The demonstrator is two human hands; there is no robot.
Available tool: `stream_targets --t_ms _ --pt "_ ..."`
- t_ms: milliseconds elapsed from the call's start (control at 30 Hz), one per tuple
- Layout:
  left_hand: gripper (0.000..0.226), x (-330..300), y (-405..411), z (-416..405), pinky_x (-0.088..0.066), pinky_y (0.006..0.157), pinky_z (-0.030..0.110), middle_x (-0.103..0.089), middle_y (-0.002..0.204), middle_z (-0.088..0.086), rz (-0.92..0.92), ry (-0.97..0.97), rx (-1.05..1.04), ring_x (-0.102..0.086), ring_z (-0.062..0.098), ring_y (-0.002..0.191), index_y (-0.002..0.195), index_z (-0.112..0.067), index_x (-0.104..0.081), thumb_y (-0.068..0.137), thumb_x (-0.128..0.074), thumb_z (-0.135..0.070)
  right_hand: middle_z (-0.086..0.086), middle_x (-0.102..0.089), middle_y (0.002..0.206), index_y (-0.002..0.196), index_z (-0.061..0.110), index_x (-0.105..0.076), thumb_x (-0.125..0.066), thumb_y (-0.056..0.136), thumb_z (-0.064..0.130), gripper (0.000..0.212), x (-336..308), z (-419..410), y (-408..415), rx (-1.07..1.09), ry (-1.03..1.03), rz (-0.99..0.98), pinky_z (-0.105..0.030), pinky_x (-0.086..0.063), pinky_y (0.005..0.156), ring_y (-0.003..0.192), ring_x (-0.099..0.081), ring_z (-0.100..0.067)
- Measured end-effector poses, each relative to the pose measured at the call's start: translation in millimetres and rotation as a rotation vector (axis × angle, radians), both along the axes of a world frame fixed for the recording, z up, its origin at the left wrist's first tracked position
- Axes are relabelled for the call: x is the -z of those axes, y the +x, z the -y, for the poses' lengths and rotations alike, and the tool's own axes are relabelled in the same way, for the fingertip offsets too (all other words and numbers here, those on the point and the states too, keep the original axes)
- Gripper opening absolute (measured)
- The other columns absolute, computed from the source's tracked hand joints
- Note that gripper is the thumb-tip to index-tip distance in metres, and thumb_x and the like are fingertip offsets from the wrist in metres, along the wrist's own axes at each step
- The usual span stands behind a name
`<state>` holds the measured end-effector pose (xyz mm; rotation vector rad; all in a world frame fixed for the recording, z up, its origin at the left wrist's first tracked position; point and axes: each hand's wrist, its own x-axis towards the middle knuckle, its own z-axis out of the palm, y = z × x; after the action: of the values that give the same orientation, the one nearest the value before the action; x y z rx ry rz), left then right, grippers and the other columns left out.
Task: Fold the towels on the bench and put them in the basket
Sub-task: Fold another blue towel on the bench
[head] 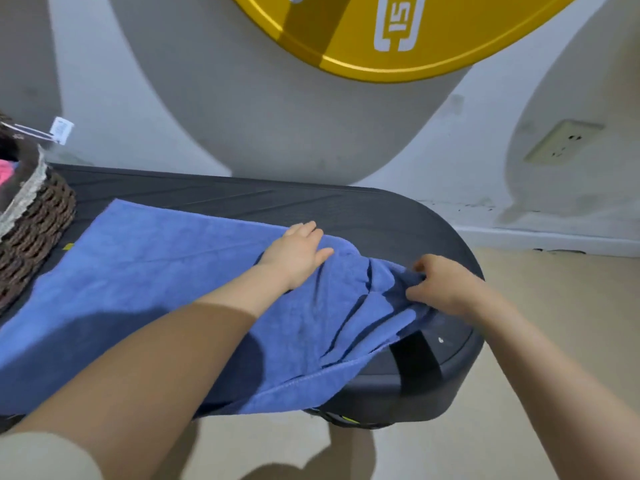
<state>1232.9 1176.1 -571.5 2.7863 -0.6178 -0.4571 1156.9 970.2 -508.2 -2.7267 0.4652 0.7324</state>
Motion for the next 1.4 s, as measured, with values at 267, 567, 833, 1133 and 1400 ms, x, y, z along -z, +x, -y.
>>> stream_targets --t_ms 267,567,833,1133,1400 --pt "0.042 5 8 11 -0.034 0.099 0.038 -0.031 0.143 0.006 0.093 0.07 -0.068 -0.032 0.026 0.129 0.129 -0.008 -0.041 0.096 -0.043 -0.035 -0.004 -0.063 0.103 0.099 0.011 -0.057 -0.042 0.094 0.043 0.036 25 -4 13 0.055 0.177 0.226 -0.031 -0.041 0.08 0.099 -0.056 -0.025" --pt "0.006 7 4 -12 -0.04 0.081 0.035 -0.053 0.107 0.004 0.15 -0.216 -0.035 -0.049 0.024 0.097 0.09 -0.013 -0.048 0.09 -0.046 -0.007 -0.017 -0.066 0.093 0.117 0.003 -0.051 -0.065 0.084 0.019 0.038 19 -38 31 -0.104 0.599 -0.124 -0.029 -0.05 0.059 0.062 -0.06 -0.02" --pt "0.029 13 -2 -41 -0.041 0.07 0.033 -0.04 0.085 -0.005 0.22 -0.379 -0.053 -0.04 0.015 0.082 0.092 -0.013 -0.052 0.077 -0.045 0.011 0.007 -0.057 0.082 0.087 0.02 -0.064 -0.065 0.081 0.025 0.008 28 -71 38 -0.461 0.318 0.16 -0.032 -0.045 0.081 0.088 -0.054 -0.017" --pt "0.027 4 4 -34 -0.032 0.056 0.033 -0.039 0.084 -0.002 0.245 -0.372 -0.266 -0.042 0.022 0.079 0.081 -0.012 -0.057 0.075 -0.037 0.005 0.007 -0.055 0.075 0.075 0.021 -0.052 -0.066 0.082 0.028 0.017 14 -26 39 -0.422 0.267 0.094 -0.029 -0.04 0.072 0.075 -0.051 -0.014" --pt "0.03 -18 20 -18 -0.033 0.06 0.031 -0.042 0.089 0.006 0.245 -0.041 -0.38 -0.048 0.03 0.093 0.085 -0.004 -0.067 0.077 -0.042 0.011 -0.004 -0.053 0.093 0.086 0.023 -0.052 -0.045 0.079 0.012 0.015 -4 -3 46 -0.289 -0.36 0.157 -0.04 -0.027 0.09 0.108 -0.044 -0.029"
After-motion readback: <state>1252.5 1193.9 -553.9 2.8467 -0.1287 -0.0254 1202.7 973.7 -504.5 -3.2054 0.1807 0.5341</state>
